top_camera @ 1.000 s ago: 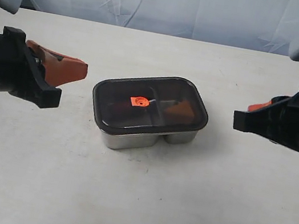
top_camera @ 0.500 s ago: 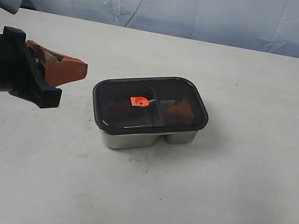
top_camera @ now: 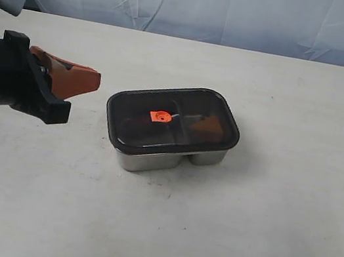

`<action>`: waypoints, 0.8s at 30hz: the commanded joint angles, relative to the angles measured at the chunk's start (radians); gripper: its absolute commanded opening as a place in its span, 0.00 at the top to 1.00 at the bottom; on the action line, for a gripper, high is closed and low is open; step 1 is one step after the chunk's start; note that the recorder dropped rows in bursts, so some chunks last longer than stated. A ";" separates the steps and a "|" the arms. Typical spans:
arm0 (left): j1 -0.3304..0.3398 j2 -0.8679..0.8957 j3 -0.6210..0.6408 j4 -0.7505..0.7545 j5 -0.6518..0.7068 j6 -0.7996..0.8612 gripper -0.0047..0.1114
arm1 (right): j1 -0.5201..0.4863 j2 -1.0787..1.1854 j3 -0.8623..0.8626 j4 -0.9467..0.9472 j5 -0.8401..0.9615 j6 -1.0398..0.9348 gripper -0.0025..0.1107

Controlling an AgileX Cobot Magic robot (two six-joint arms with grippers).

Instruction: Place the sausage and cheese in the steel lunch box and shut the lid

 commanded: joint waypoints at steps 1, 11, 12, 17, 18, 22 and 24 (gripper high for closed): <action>-0.001 -0.006 0.007 -0.003 0.004 0.003 0.96 | 0.002 -0.088 0.119 0.011 -0.059 -0.003 0.99; -0.001 -0.006 0.007 -0.003 0.004 0.003 0.96 | 0.002 -0.146 0.227 0.062 -0.056 -0.082 0.99; -0.001 -0.006 0.007 -0.003 0.004 0.003 0.96 | 0.002 -0.149 0.236 0.062 -0.059 -0.082 0.99; -0.001 -0.006 0.007 -0.003 0.004 0.003 0.96 | 0.002 -0.183 0.295 0.067 -0.061 -0.088 0.99; -0.001 -0.006 0.007 -0.003 0.004 0.003 0.96 | 0.002 -0.191 0.306 0.077 -0.061 -0.104 0.99; -0.001 -0.006 0.007 0.000 0.003 0.003 0.96 | 0.002 -0.215 0.338 0.130 -0.070 -0.167 0.99; -0.001 -0.006 0.007 0.000 0.003 0.003 0.96 | 0.002 -0.227 0.351 0.130 -0.074 -0.167 0.99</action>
